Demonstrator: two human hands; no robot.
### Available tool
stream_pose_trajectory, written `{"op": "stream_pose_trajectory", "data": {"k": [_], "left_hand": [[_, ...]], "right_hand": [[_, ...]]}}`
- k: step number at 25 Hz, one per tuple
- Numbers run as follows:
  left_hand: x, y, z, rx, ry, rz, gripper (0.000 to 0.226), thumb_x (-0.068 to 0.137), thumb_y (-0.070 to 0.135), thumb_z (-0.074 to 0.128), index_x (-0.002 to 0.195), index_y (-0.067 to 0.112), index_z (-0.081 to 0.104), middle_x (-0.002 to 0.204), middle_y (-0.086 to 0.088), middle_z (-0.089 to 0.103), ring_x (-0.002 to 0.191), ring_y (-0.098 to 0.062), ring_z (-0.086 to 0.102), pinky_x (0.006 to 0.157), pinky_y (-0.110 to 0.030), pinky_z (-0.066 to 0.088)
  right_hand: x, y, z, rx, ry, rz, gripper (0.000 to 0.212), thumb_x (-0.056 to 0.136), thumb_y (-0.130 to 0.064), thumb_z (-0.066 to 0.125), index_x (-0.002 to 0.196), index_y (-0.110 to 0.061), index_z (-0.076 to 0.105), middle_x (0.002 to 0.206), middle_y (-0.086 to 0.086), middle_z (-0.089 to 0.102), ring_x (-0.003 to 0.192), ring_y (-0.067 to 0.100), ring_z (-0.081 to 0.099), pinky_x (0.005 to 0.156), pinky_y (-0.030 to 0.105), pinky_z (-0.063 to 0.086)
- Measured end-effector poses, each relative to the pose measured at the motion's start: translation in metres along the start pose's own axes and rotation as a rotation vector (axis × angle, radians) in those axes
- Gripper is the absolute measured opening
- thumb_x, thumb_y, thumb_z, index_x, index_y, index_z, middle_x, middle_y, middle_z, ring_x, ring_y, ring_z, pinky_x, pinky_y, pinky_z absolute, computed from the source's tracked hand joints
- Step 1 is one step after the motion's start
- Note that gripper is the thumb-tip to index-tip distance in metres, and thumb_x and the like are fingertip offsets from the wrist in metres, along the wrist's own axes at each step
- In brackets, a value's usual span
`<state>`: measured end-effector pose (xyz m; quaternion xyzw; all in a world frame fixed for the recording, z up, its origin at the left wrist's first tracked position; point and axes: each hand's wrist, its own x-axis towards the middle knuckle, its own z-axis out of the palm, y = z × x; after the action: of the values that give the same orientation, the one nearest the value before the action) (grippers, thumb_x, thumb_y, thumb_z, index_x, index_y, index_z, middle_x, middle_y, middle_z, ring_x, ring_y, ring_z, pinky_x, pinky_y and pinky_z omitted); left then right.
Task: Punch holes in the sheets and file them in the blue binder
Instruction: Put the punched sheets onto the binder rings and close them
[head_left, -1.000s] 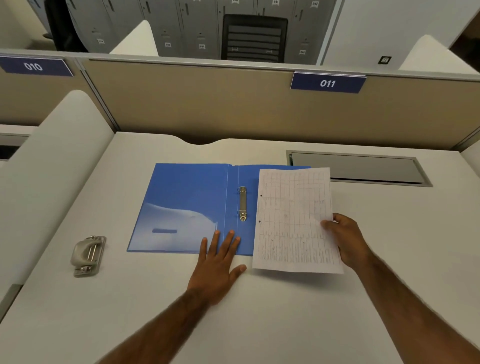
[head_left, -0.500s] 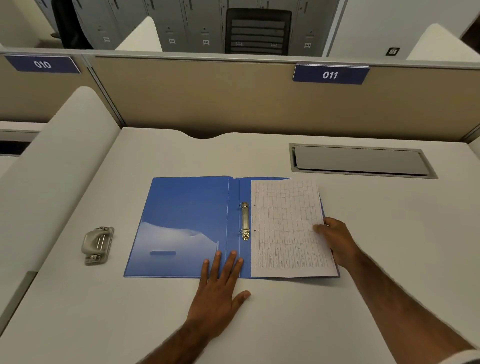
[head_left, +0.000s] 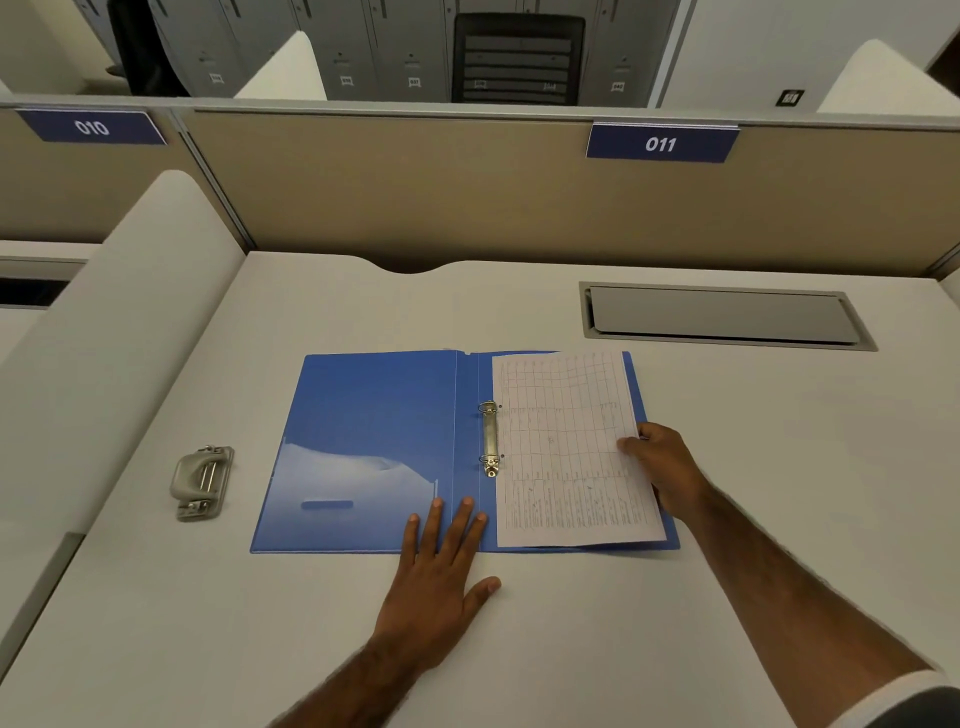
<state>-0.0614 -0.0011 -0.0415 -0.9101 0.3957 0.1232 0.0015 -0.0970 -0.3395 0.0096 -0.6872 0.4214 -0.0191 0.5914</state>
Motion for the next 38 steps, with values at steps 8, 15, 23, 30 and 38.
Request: {"op": "stream_pose_trajectory", "data": {"k": [8, 15, 23, 30, 38], "left_hand": [[0.005, 0.001, -0.011, -0.129, 0.065, -0.001, 0.076, 0.097, 0.071, 0.007, 0.157, 0.027, 0.027, 0.167, 0.001, 0.012, 0.155, -0.025, 0.006, 0.119, -0.045, 0.0], [0.06, -0.015, -0.054, -0.492, 0.248, -0.213, 0.033, 0.101, 0.028, 0.052, 0.129, 0.014, 0.062, 0.133, -0.006, 0.062, 0.119, -0.023, 0.058, 0.102, -0.028, 0.042], [0.105, -0.006, -0.073, -0.467, 0.243, -0.16, 0.022, 0.099, 0.03, 0.057, 0.108, 0.02, 0.075, 0.102, -0.003, 0.074, 0.092, -0.021, 0.067, 0.088, -0.032, 0.05], [0.111, -0.008, -0.07, -0.242, 0.237, -0.098, 0.024, 0.102, 0.026, 0.048, 0.098, 0.022, 0.071, 0.093, 0.0, 0.071, 0.085, -0.017, 0.064, 0.095, -0.034, 0.044], [0.111, -0.002, -0.072, -0.215, 0.302, -0.134, 0.019, 0.099, 0.02, 0.055, 0.084, 0.023, 0.067, 0.083, 0.003, 0.066, 0.085, -0.017, 0.056, 0.093, -0.034, 0.039]], "right_hand": [[0.004, -0.003, -0.002, -0.052, 0.022, 0.036, 0.009, 0.098, -0.019, 0.059, 0.094, -0.013, 0.063, 0.104, 0.011, 0.07, 0.086, 0.027, 0.068, 0.074, 0.037, 0.056], [-0.017, -0.013, 0.019, -0.518, 0.552, -0.212, 0.021, 0.097, -0.028, 0.053, 0.088, -0.012, 0.062, 0.087, 0.004, 0.066, 0.079, 0.022, 0.063, 0.068, 0.032, 0.05], [-0.041, -0.021, 0.134, -0.873, -0.072, -0.629, 0.019, 0.099, -0.019, 0.054, 0.108, -0.012, 0.069, 0.103, 0.008, 0.068, 0.095, 0.024, 0.064, 0.079, 0.034, 0.05], [-0.037, -0.035, 0.142, -1.124, -0.075, -0.632, 0.023, 0.099, -0.014, 0.058, 0.12, -0.01, 0.064, 0.116, 0.012, 0.066, 0.103, 0.025, 0.064, 0.086, 0.034, 0.051], [-0.038, -0.047, 0.142, -1.349, -0.068, -0.737, 0.02, 0.095, -0.015, 0.063, 0.114, -0.012, 0.065, 0.11, 0.01, 0.069, 0.098, 0.026, 0.064, 0.084, 0.037, 0.048]]}}
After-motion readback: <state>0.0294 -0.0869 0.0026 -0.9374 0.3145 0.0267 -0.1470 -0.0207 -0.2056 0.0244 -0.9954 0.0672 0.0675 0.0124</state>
